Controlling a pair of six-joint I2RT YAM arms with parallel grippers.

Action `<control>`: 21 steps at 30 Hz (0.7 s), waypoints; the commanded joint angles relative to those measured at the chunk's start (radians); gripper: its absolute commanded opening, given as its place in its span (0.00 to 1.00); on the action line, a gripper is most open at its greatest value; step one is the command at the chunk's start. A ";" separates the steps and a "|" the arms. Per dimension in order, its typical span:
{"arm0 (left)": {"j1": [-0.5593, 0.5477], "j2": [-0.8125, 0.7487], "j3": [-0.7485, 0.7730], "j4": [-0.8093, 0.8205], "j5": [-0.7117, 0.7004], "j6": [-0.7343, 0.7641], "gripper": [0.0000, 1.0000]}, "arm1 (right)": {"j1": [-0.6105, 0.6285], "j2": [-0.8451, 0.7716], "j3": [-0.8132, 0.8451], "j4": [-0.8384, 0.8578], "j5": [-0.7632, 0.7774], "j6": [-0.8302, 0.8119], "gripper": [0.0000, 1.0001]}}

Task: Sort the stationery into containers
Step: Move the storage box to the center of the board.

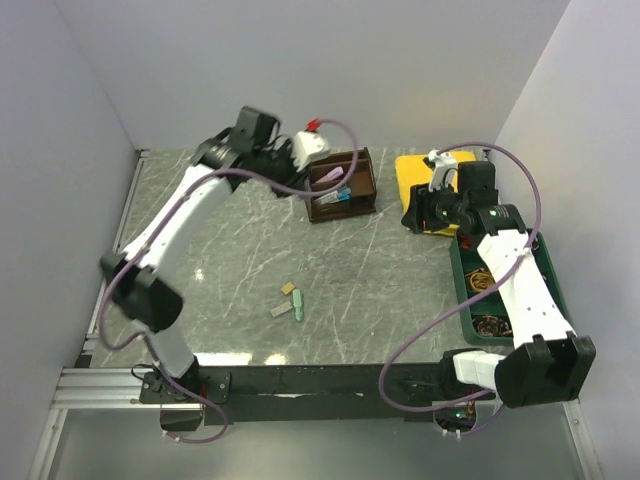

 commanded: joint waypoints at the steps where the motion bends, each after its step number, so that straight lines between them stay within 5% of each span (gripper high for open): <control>1: -0.076 0.187 0.288 0.016 -0.020 0.065 0.01 | 0.004 0.030 0.072 0.059 0.049 -0.024 0.58; 13: -0.185 0.534 0.512 0.263 -0.129 0.074 0.01 | 0.003 0.026 0.043 0.083 0.018 -0.021 0.57; 21: -0.165 0.568 0.528 0.321 -0.195 0.028 0.01 | 0.001 0.084 0.027 0.220 0.016 0.020 0.56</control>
